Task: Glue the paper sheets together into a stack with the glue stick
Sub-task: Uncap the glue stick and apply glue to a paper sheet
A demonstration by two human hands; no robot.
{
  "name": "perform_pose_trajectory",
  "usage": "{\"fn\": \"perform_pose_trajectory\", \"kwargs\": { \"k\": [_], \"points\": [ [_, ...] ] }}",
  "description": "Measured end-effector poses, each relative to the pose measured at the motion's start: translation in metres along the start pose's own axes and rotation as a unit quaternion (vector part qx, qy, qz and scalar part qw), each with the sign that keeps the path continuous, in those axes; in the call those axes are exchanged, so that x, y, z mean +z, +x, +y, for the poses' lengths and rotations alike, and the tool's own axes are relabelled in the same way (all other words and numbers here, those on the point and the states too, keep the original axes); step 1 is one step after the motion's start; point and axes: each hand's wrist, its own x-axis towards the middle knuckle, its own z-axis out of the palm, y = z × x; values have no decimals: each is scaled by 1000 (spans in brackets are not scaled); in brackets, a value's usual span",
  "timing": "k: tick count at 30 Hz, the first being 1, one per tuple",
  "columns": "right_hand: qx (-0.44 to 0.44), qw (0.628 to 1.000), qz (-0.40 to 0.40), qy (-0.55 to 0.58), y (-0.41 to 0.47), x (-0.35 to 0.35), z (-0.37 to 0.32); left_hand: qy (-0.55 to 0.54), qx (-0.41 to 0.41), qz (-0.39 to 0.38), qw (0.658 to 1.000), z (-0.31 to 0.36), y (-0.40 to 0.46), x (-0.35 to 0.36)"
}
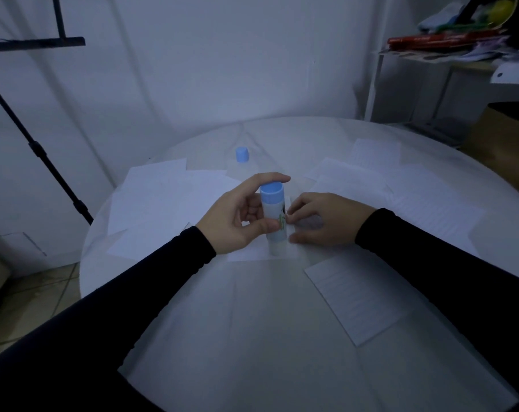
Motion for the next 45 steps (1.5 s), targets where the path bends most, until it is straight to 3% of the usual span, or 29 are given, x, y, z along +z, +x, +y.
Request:
{"fn": "perform_pose_trajectory", "kwargs": {
  "k": [37,45],
  "points": [
    [26,999,5,22,-4,1,-5,-25,-2,39,999,-8,-34,-41],
    [13,1000,11,-13,0,1,-12,-58,67,193,977,2,-17,-64]
  ]
}}
